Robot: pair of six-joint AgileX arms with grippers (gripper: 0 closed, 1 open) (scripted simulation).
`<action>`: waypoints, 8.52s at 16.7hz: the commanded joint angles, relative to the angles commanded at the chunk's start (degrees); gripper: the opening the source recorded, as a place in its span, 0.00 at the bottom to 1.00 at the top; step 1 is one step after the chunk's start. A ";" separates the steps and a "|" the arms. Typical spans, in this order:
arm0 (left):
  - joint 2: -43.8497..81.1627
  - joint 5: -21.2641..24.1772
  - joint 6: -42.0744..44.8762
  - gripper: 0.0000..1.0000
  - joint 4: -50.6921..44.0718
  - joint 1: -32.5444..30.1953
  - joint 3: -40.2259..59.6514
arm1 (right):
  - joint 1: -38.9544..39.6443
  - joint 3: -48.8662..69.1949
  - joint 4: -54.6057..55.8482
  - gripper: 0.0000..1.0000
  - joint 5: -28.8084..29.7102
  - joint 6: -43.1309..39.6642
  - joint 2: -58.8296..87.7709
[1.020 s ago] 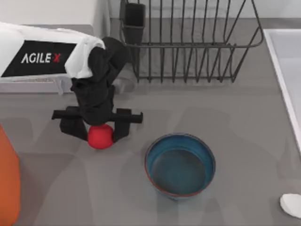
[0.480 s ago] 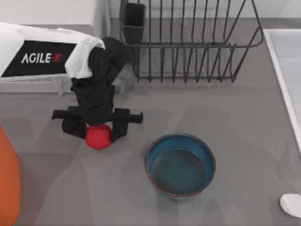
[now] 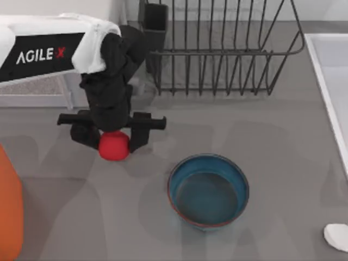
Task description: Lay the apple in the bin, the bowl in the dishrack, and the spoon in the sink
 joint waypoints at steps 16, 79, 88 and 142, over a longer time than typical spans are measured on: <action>-8.21 0.58 8.83 0.00 -15.40 1.82 7.03 | 0.00 0.00 0.00 1.00 0.00 0.00 0.00; -36.26 0.21 125.93 1.00 -7.52 40.95 -29.47 | 0.00 0.00 0.00 1.00 0.00 0.00 0.00; -44.23 0.77 118.20 1.00 -1.89 39.62 -33.70 | 0.00 0.00 0.00 1.00 0.00 0.00 0.00; -118.72 0.43 21.05 1.00 54.72 26.84 -84.86 | 37.20 85.80 -70.11 1.00 0.03 38.02 105.50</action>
